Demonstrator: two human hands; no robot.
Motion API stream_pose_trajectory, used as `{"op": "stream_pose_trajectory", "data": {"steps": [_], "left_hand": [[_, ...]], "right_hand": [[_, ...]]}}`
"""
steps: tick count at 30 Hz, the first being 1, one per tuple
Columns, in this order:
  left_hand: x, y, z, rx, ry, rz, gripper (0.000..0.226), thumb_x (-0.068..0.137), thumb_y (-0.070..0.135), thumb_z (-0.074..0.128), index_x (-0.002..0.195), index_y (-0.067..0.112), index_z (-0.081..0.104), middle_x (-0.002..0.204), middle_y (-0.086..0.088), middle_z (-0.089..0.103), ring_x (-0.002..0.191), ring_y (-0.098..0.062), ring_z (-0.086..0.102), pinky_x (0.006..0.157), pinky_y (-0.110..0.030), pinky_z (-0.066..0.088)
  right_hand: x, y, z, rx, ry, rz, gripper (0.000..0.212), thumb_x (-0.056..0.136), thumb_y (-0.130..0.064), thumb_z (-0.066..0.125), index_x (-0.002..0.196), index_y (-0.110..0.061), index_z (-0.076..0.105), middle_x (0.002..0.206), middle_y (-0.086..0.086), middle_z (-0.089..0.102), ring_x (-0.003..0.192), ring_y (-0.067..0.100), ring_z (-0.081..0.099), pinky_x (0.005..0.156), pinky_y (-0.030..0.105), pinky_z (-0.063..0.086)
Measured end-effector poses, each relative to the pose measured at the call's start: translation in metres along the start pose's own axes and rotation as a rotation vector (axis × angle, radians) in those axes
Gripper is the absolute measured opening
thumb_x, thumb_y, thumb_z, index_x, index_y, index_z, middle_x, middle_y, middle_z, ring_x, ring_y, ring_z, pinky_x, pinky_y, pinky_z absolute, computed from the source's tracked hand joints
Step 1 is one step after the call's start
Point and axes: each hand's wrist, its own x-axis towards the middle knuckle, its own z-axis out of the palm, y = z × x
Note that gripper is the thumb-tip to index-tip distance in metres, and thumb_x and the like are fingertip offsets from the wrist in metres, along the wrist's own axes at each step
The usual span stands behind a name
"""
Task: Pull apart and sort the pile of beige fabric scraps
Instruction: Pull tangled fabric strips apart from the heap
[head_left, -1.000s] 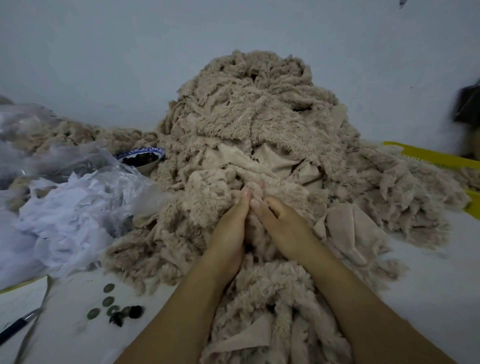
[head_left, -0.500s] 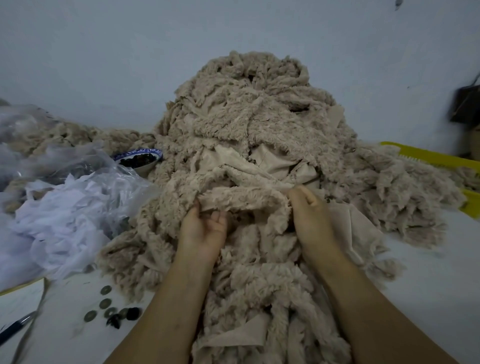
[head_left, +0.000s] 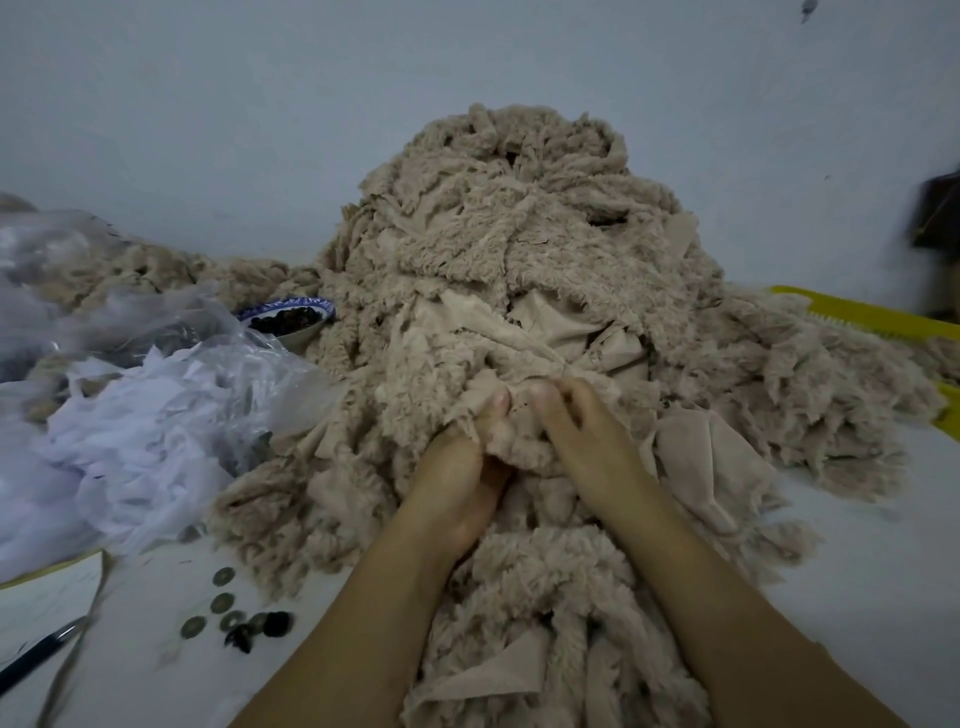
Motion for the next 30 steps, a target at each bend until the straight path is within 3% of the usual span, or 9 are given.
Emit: {"op": "stream_pose_trajectory", "data": {"steps": [6,8,10,11,14,18,22,26,30], "left_hand": [[0.005,0.0,-0.007,-0.047,0.152,0.066,0.036,0.103,0.033,0.05,0.121,0.006,0.065,0.116,-0.011,0.073,0.106,-0.021,0.071,0.082,-0.029,0.059],[0.008,0.005,-0.013,-0.141,0.255,0.084,0.035,0.104,0.035,0.047,0.104,0.006,0.067,0.095,-0.009,0.075,0.079,-0.016,0.071,0.069,-0.026,0.057],[0.011,0.019,-0.027,-0.376,0.349,0.101,0.036,0.106,0.034,0.042,0.083,0.011,0.058,0.061,-0.001,0.061,0.046,-0.007,0.054,0.047,-0.017,0.047],[0.012,0.026,-0.035,-0.487,0.393,0.123,0.036,0.108,0.033,0.04,0.08,0.013,0.053,0.054,0.002,0.055,0.04,-0.005,0.048,0.041,-0.015,0.041],[0.008,0.032,-0.039,-0.444,0.352,0.163,0.045,0.104,0.047,0.04,0.092,0.009,0.061,0.072,-0.003,0.068,0.053,-0.007,0.062,0.05,-0.016,0.048],[-0.003,0.011,-0.008,0.161,0.096,0.085,0.084,0.076,0.082,0.039,0.11,0.013,0.072,0.11,-0.009,0.075,0.097,-0.021,0.074,0.077,-0.03,0.059],[-0.01,-0.007,0.004,0.641,0.07,0.227,0.033,0.083,0.068,0.063,0.098,0.041,0.077,0.101,0.011,0.077,0.096,-0.006,0.072,0.078,-0.023,0.057],[-0.004,0.001,0.001,0.216,0.264,0.139,0.025,0.092,0.037,0.066,0.095,0.015,0.076,0.085,-0.005,0.078,0.078,-0.018,0.075,0.067,-0.028,0.059],[-0.006,0.016,-0.004,-0.271,0.094,-0.023,0.048,0.095,0.039,0.053,0.12,0.001,0.065,0.111,-0.019,0.073,0.097,-0.026,0.074,0.077,-0.034,0.062]], "right_hand": [[0.0,0.002,0.001,0.027,0.054,-0.011,0.046,0.096,-0.052,0.052,0.071,-0.015,0.041,0.063,-0.008,0.038,0.051,0.003,0.035,0.049,0.019,0.031],[-0.002,-0.004,-0.002,0.098,0.083,-0.017,0.044,0.098,-0.049,0.053,0.066,-0.021,0.04,0.054,-0.015,0.033,0.047,0.003,0.036,0.047,0.017,0.033],[-0.001,-0.007,-0.01,0.189,0.153,0.035,0.035,0.099,-0.047,0.053,0.071,-0.026,0.057,0.059,-0.02,0.061,0.06,-0.005,0.059,0.06,0.01,0.047],[0.001,-0.005,-0.015,0.252,0.21,0.075,0.027,0.098,-0.048,0.054,0.083,-0.028,0.065,0.084,-0.015,0.071,0.077,-0.003,0.066,0.074,0.019,0.054],[0.003,-0.001,-0.027,0.375,0.299,0.106,0.019,0.098,-0.048,0.054,0.089,-0.034,0.063,0.088,0.003,0.071,0.081,0.007,0.066,0.077,0.031,0.054],[0.0,-0.006,-0.01,0.413,0.179,-0.002,0.01,0.098,-0.033,0.059,0.088,-0.032,0.06,0.086,0.0,0.063,0.081,0.015,0.059,0.076,0.037,0.051],[-0.002,-0.005,-0.002,0.405,0.097,-0.032,0.007,0.097,-0.03,0.062,0.091,-0.034,0.058,0.084,-0.012,0.065,0.078,0.005,0.061,0.073,0.028,0.054],[-0.001,-0.006,-0.003,0.44,0.128,-0.037,0.012,0.098,-0.032,0.06,0.087,-0.027,0.064,0.08,-0.015,0.068,0.073,0.002,0.061,0.067,0.02,0.051],[-0.005,-0.007,-0.004,0.371,-0.05,-0.054,0.022,0.091,-0.058,0.057,0.078,-0.044,0.066,0.075,-0.025,0.066,0.071,-0.009,0.061,0.062,0.007,0.044]]}}
